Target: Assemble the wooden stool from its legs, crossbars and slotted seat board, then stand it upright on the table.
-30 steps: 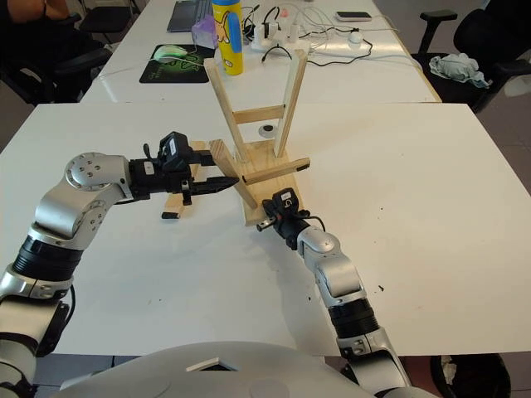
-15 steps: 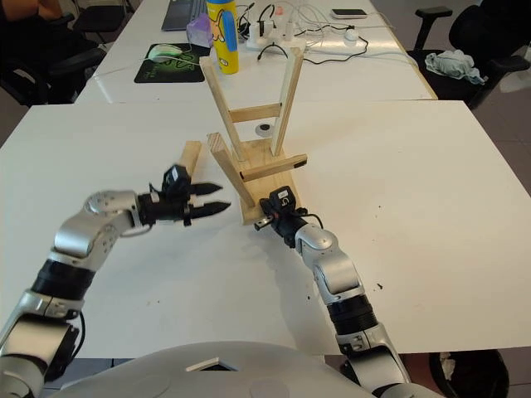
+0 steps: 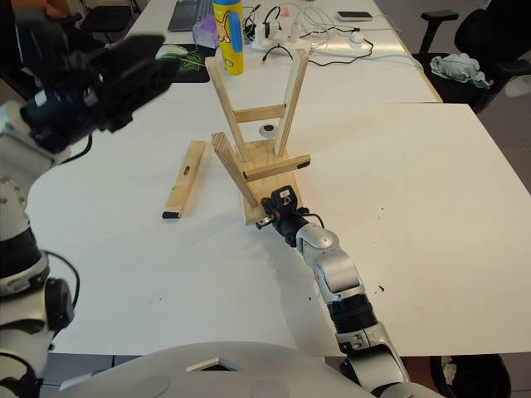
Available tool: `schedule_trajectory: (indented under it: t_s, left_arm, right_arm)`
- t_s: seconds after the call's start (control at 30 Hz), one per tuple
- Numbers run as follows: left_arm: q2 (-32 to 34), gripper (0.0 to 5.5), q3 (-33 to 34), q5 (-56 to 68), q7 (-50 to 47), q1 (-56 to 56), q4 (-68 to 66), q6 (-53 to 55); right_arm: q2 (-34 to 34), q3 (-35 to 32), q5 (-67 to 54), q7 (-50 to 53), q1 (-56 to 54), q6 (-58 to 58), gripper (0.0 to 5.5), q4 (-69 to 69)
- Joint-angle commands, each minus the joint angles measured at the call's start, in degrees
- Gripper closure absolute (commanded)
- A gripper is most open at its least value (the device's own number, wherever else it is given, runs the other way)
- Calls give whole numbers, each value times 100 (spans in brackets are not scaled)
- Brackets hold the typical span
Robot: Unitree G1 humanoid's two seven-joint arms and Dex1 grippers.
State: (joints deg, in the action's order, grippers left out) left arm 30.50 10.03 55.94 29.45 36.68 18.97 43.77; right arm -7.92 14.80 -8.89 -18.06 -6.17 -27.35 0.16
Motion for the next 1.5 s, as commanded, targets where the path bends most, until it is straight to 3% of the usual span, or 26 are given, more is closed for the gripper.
schedule_trajectory:
  t_s: [0.03, 0.17, 0.4, 0.5, 0.53, 0.63, 0.7, 0.77, 0.87, 1.07, 1.33, 1.4, 1.5]
  left_arm:
    - [-674, 321, -862, -434, -413, 311, 9, 86]
    - [-904, 379, -1187, -809, -397, 439, -39, -54]
    - [-1222, 478, -250, 13, -711, 1264, -197, 0]
    - [-1054, 528, -787, -377, -577, 853, -192, 243]
    - [-985, 544, -1261, -735, -477, 519, -252, 240]
    - [-622, 549, -2632, -1914, -223, -321, -633, 69]
    - [-549, 549, -2953, -2436, -165, -579, -866, -158]
    - [-678, 549, -2735, -2509, -160, -546, -922, -396]
    - [-1156, 549, -1842, -2147, -362, -122, -800, -995]
    - [-1668, 549, -791, -1143, -755, 609, -161, -878]
    - [-683, 549, -2881, -3127, -640, -538, -593, -133]
    - [-787, 549, -2689, -3325, -780, -677, -625, -483]
    - [-1344, 549, -1632, -3343, -1497, -395, -558, -1380]
  right_arm:
    - [-121, 145, 251, 26, 353, -498, 550, 903]
    - [-114, 175, 255, 0, 305, -449, 550, 1003]
    - [-96, 197, 257, 8, 371, -408, 550, 1018]
    - [-93, 210, 258, 6, 398, -409, 550, 1002]
    - [-90, 216, 259, 6, 402, -416, 550, 991]
    - [-75, 262, 268, -15, 374, -440, 550, 994]
    - [-75, 292, 274, -40, 356, -456, 550, 999]
    - [-76, 297, 286, -56, 358, -472, 550, 983]
    - [-83, 275, 290, -41, 390, -468, 550, 977]
    - [-111, 265, 286, -46, 445, -479, 550, 949]
    - [-114, 286, 280, -46, 465, -526, 550, 879]
    - [-121, 298, 287, -68, 437, -539, 550, 878]
    - [-133, 284, 286, -66, 471, -545, 550, 834]
